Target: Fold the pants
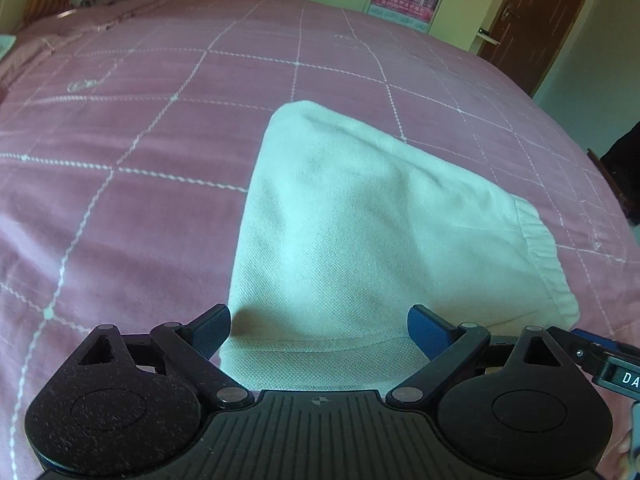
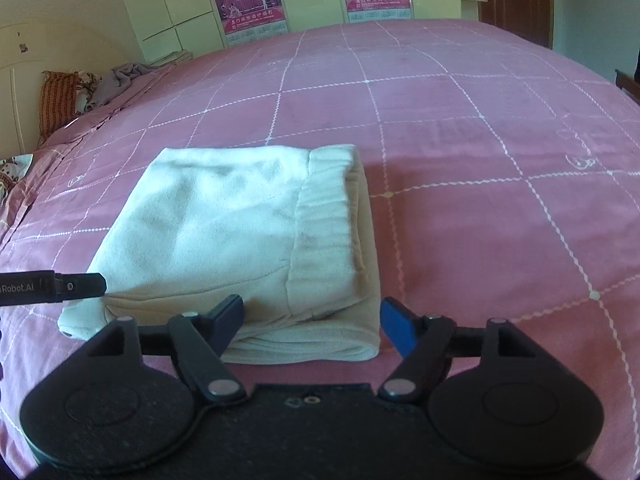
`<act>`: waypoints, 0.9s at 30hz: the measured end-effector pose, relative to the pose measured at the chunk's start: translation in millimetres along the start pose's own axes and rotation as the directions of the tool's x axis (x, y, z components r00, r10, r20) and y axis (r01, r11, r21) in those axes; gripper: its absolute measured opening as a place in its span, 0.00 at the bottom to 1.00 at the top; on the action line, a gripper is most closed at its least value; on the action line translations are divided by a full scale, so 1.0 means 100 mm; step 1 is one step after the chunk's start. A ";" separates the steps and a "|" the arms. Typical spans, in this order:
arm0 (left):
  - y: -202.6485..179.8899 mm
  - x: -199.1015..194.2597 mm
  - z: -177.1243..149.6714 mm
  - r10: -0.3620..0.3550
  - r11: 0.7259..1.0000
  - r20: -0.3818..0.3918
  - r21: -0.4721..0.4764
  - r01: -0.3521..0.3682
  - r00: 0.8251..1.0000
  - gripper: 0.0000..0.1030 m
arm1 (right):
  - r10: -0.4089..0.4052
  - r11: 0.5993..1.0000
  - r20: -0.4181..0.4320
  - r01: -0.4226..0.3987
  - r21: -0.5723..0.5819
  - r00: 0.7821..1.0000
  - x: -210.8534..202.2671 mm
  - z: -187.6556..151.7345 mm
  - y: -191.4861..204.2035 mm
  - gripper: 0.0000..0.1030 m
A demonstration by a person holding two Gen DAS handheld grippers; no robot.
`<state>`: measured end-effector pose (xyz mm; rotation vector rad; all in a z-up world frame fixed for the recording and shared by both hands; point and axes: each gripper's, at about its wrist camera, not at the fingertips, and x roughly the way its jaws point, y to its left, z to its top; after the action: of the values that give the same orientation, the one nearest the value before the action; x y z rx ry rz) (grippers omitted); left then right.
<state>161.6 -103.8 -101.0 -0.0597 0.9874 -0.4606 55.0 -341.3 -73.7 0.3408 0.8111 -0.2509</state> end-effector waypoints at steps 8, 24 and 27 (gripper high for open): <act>0.30 0.21 0.13 -0.139 0.986 -0.065 -0.104 0.132 0.988 0.79 | 0.119 0.980 -0.052 -0.109 0.165 0.991 0.12 0.09 -0.26 0.73; 0.63 0.45 0.29 -0.167 0.976 -0.076 -0.157 0.154 0.983 0.90 | 0.361 0.837 -0.054 -0.298 0.458 0.931 0.59 0.17 -0.84 0.77; 0.55 0.48 0.24 -0.243 0.960 -0.098 -0.170 0.224 0.965 0.87 | 0.374 0.817 -0.042 -0.308 0.488 0.926 0.64 0.21 -0.88 0.77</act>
<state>222.5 -77.5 -139.0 -0.2975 1.1376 -0.6074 81.0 -436.0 -126.0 0.9706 0.8003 -0.0826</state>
